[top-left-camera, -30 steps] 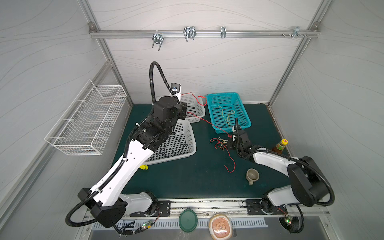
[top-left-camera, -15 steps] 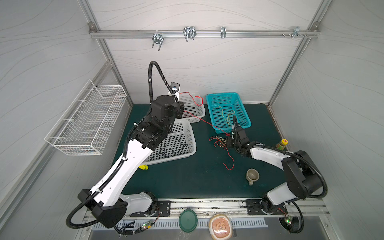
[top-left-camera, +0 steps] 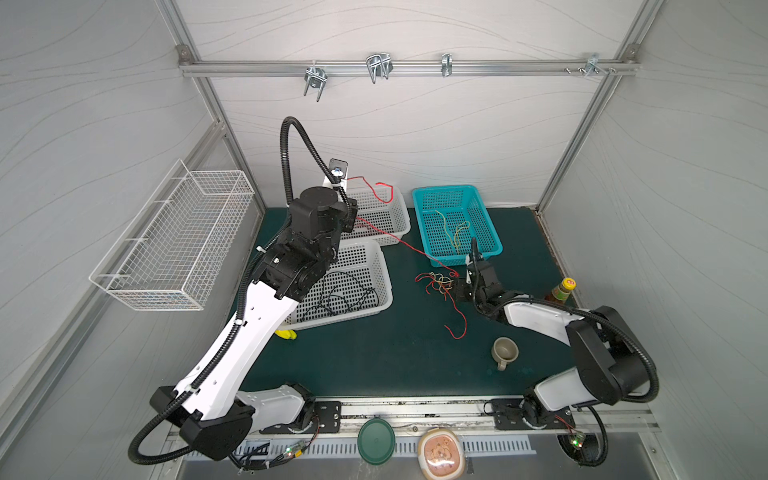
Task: Untangle the cables
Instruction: 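Lift the red wire high over the farther white basket with the left gripper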
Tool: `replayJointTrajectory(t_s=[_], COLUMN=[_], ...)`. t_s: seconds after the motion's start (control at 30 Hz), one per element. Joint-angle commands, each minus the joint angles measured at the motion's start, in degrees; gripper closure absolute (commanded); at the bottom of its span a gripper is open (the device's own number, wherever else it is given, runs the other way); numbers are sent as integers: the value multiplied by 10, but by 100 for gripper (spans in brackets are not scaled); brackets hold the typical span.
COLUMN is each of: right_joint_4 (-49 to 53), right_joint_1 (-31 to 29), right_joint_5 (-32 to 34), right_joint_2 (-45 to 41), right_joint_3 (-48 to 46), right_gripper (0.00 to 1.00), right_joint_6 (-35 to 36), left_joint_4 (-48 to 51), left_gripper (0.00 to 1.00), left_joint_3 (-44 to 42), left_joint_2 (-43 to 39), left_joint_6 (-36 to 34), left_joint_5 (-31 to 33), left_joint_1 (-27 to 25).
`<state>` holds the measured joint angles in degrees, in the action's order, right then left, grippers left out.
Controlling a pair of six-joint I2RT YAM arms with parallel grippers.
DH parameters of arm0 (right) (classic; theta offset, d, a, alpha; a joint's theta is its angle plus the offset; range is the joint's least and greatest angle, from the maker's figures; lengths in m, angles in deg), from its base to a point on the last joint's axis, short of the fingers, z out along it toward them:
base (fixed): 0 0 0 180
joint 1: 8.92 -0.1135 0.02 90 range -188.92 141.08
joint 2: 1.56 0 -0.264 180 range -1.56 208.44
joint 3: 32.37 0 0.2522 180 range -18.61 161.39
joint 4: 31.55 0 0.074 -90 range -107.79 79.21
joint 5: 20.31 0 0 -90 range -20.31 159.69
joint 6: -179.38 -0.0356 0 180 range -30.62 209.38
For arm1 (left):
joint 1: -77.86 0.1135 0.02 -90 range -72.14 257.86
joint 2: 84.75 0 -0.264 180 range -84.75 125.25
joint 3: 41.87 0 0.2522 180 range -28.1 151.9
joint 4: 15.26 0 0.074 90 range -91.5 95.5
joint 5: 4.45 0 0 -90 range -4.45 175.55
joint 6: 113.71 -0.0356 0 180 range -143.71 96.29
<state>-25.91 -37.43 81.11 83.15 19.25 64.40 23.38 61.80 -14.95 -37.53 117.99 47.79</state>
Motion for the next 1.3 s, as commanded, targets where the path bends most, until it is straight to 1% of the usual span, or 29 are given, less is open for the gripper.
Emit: replayJointTrajectory(t_s=[0.0, 0.07, 0.13, 0.17, 0.23, 0.3, 0.37, 0.47, 0.57, 0.73, 0.87, 1.03, 1.2, 1.27], right_joint_4=[62, 68, 97, 115, 121, 119, 115, 121, 126, 150, 150, 148, 139, 136], right_joint_1=[15, 17, 25, 32, 39, 40, 39, 39, 31, 6, -1, -1, -1, -1], right_joint_5=[26, 32, 49, 48, 33, 25, 15, 6, -2, 8, -8, -27, -37, -40], right_joint_2=[-4, -1, 3, 5, 3, -1, -4, -5, -13, -47, -87, -140, -190, -205], right_joint_3=[-21, -17, -5, 2, 7, 10, 14, 27, 41, 69, 75, 70, 58, 54], right_gripper=[52, 48, 44, 43, 41, 39, 38, 38, 32, 21, 14, 11, 11, 11], right_joint_6=[-11, -11, -23, -28, -27, -23, -15, -8, 14, 58, 71, 71, 62, 57], left_joint_4=[-52, -49, -43, -44, -43, -40, -34, -23, -11, -7, -21, -43, -95, -106], left_gripper=[100, 100, 100, 100, 100, 100, 100, 100, 100, 100, 100, 100, 100, 100], left_joint_3=[29, 25, 29, 31, 28, 21, 13, 3, -1, -3, -9, -1, 10, 26], left_joint_2=[-40, -43, -44, -46, -55, -65, -68, -66, -60, -50, -37, -8, 27, 46], left_joint_6=[-18, -15, -18, -19, -17, -5, 11, 31, 48, 64, 69, 70, 62, 55], left_joint_5=[43, 38, 56, 68, 68, 40, 9, -19, -41, -70, -84, -109, -139, -149], left_joint_1=[11, 11, 11, 11, 11, 11, 11, 11, 11, 11, 11, 11, 11, 12])
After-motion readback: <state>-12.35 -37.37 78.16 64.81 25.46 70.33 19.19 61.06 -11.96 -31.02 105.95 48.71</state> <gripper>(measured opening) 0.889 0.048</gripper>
